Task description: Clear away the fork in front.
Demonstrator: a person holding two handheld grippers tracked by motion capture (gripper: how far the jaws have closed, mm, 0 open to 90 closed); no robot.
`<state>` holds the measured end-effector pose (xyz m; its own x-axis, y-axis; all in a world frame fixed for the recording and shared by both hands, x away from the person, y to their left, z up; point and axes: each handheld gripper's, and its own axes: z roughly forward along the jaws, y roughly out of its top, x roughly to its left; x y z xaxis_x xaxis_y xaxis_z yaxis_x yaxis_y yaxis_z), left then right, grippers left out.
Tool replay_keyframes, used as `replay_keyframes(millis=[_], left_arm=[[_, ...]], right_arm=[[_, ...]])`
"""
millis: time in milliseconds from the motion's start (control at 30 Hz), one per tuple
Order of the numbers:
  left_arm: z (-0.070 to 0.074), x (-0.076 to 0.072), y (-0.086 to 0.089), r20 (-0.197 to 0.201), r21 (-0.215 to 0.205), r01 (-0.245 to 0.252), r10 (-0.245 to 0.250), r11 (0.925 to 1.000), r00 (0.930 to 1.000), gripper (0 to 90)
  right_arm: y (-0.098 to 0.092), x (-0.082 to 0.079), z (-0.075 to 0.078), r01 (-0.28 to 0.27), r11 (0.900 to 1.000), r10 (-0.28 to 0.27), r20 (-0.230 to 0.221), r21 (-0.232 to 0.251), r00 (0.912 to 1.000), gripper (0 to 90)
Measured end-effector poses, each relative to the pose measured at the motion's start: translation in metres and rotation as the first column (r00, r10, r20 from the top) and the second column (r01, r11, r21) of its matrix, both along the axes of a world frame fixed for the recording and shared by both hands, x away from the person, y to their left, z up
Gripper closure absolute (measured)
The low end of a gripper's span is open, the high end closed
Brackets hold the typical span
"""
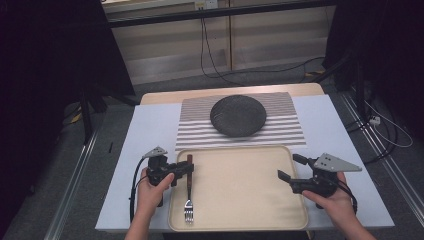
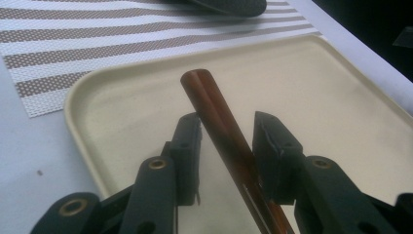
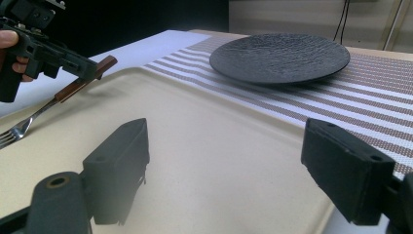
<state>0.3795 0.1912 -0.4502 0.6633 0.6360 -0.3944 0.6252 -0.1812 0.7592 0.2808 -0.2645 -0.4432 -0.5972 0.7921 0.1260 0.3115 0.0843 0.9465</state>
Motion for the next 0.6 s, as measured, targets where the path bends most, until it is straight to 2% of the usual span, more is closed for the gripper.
replay_keyframes(millis=[100, 133, 200, 267, 367, 433, 467, 533, 600], left_arm=[[-0.002, 0.000, 0.002, 0.012, 0.023, -0.022, 0.021, 0.9995, 0.9997, 61.5], [-0.002, 0.000, 0.002, 0.012, 0.023, -0.022, 0.021, 0.9995, 0.9997, 61.3], [0.001, -0.001, 0.004, 0.030, 0.020, -0.036, 0.035, 0.9991, 0.9989, 55.6], [0.002, -0.002, 0.005, 0.035, 0.013, -0.039, 0.039, 0.9991, 0.9986, 55.2], [0.005, -0.005, 0.007, 0.044, 0.022, -0.043, 0.042, 0.9989, 0.9982, 49.5], [0.010, -0.011, 0.011, 0.071, 0.033, -0.046, 0.044, 0.9984, 0.9965, 43.9], [0.010, -0.011, 0.011, 0.071, 0.033, -0.046, 0.044, 0.9984, 0.9965, 39.9], [0.016, -0.016, 0.018, 0.098, 0.016, -0.060, 0.059, 0.9980, 0.9935, 31.9], [0.019, -0.020, 0.022, 0.128, 0.015, -0.066, 0.063, 0.9977, 0.9898, 28.7]], right_arm=[[0.000, 0.000, 0.000, -0.002, 1.000, 0.002, 0.002, -0.005, 1.0000, 17.8], [0.000, 0.000, 0.000, -0.002, 1.000, 0.002, 0.002, -0.005, 1.0000, 17.8], [-0.001, -0.001, 0.000, -0.001, 1.000, 0.001, 0.001, -0.009, 1.0000, 17.8], [-0.001, -0.001, 0.000, 0.000, 1.000, 0.000, -0.001, -0.013, 1.0000, 17.8], [-0.002, -0.003, 0.001, 0.000, 1.000, 0.000, -0.009, -0.020, 1.0000, 17.8], [-0.003, -0.005, 0.001, -0.005, 1.000, 0.005, -0.015, -0.028, 0.9999, 17.5], [-0.003, -0.005, 0.001, -0.005, 1.000, 0.005, -0.015, -0.028, 0.9999, 17.5], [-0.004, -0.006, 0.001, -0.005, 0.999, 0.004, -0.025, -0.031, 0.9997, 17.0], [-0.006, -0.007, 0.001, -0.003, 0.999, 0.002, -0.030, -0.045, 0.9996, 16.7]])
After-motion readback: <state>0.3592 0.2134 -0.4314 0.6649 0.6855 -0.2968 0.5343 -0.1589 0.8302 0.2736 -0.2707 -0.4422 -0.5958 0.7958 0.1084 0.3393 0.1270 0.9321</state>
